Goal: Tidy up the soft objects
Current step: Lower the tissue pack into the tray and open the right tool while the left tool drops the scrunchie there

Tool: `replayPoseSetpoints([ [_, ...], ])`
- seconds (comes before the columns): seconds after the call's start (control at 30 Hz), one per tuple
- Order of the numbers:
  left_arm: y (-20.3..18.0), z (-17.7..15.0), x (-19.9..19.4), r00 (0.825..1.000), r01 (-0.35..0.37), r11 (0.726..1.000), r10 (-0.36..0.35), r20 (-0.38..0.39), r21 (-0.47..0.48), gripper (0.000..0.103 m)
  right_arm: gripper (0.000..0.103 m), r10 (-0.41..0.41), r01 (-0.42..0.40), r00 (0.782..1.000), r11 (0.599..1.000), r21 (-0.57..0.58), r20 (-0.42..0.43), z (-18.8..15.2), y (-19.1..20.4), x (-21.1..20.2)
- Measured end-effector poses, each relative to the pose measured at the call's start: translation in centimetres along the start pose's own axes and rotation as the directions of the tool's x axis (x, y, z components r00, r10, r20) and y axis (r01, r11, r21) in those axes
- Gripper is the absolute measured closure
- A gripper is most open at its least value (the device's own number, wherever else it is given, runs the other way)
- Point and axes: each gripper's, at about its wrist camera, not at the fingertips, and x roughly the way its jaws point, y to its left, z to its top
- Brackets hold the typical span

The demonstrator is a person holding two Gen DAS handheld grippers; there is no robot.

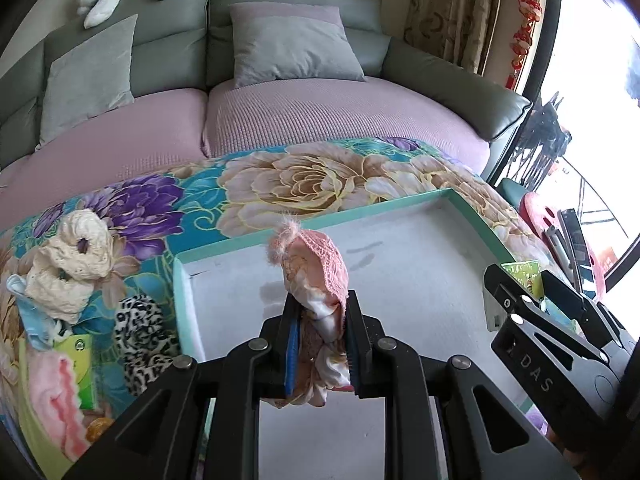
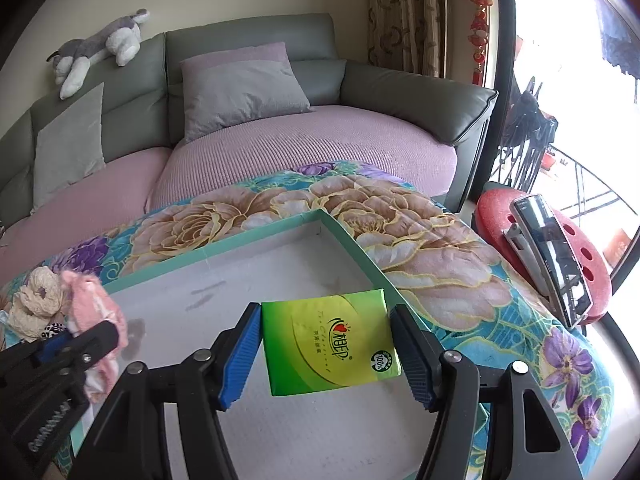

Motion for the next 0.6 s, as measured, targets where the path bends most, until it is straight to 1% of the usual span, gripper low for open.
replayPoseSetpoints([
  [0.5,0.9,0.0,1.1,1.0,-0.017,0.999,0.017,-0.012,-0.038,0.077,0.035,0.012,-0.012,1.0,1.0,-0.005,-0.009,0.0,0.3,0.2],
  [0.6,1.0,0.1,1.0,1.0,-0.021,0.999,0.02,-0.01,-0.04,0.073,0.035,0.011,-0.011,1.0,1.0,-0.005,-0.01,0.0,0.3,0.2],
])
